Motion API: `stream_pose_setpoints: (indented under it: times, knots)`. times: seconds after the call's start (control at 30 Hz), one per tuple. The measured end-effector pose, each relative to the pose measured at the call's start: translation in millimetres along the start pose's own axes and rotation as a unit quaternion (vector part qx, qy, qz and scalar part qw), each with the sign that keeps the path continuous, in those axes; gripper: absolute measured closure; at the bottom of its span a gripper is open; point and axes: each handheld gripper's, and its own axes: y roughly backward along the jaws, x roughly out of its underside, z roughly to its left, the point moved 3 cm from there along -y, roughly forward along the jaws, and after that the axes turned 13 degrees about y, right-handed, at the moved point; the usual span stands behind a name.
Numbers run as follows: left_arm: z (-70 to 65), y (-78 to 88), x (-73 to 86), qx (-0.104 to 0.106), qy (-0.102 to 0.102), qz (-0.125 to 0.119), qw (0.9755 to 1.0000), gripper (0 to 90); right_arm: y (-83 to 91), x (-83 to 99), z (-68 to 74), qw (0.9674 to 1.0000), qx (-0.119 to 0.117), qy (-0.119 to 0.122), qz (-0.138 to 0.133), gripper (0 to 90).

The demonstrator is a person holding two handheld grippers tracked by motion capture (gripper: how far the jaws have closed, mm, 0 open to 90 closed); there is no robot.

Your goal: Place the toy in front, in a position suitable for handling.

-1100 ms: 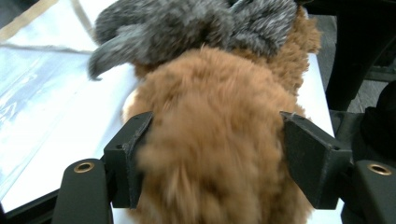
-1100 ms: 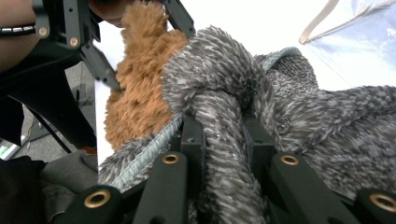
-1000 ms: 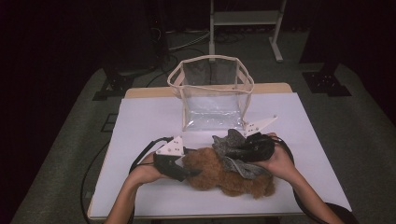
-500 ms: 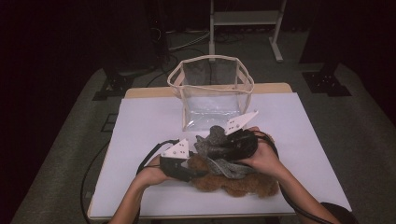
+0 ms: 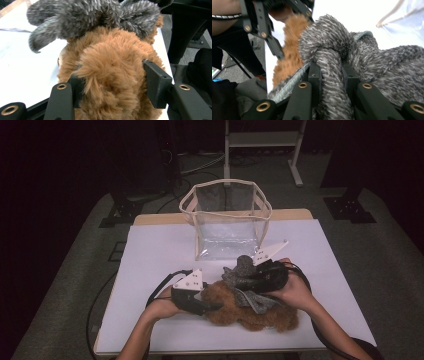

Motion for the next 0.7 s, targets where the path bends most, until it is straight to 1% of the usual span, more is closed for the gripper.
stream_pose_setpoints:
  times: [0.1,0.17,0.23,0.37,0.43,0.57,0.6,0.63,0.7]
  knots:
    - [-0.7,0.5,0.3,-0.002,-0.003,0.003,1.0,44.2,-6.0,-10.3,1.5,0.9999,-0.001,0.013,-0.001,73.5]
    - [-1.0,0.7,0.7,-0.003,-0.003,0.003,1.0,44.2,-7.8,-13.1,-0.3,0.9999,0.0,0.012,0.0,73.4]
    - [-1.3,0.9,0.8,-0.003,-0.005,0.004,1.0,44.2,-6.1,-11.6,-5.1,0.9999,0.005,0.01,0.0,73.4]
    - [-1.0,1.4,0.8,-0.004,-0.008,0.007,0.9999,44.0,6.3,2.2,-22.0,0.9995,0.028,-0.014,-0.005,73.5]
    - [-0.5,1.7,0.4,-0.004,-0.011,0.01,0.9999,43.8,9.9,10.1,-24.9,0.9992,0.023,-0.03,-0.009,73.6]
    - [-1.7,4.6,-2.3,-0.003,-0.019,0.02,0.9996,40.3,7.0,15.3,-15.0,0.9995,0.017,-0.025,-0.006,73.9]
    - [-2.5,5.0,-3.1,-0.004,-0.017,0.019,0.9997,38.3,5.0,15.7,-11.6,0.9996,0.016,-0.022,-0.005,73.9]
    - [-2.7,5.9,-4.5,-0.004,-0.021,0.019,0.9996,37.5,3.9,15.9,-9.6,0.9997,0.015,-0.02,-0.002,74.0]
    - [-4.0,5.5,-7.3,0.002,-0.015,0.009,0.9998,33.9,1.0,15.6,-4.3,0.9998,0.01,-0.016,-0.002,74.2]
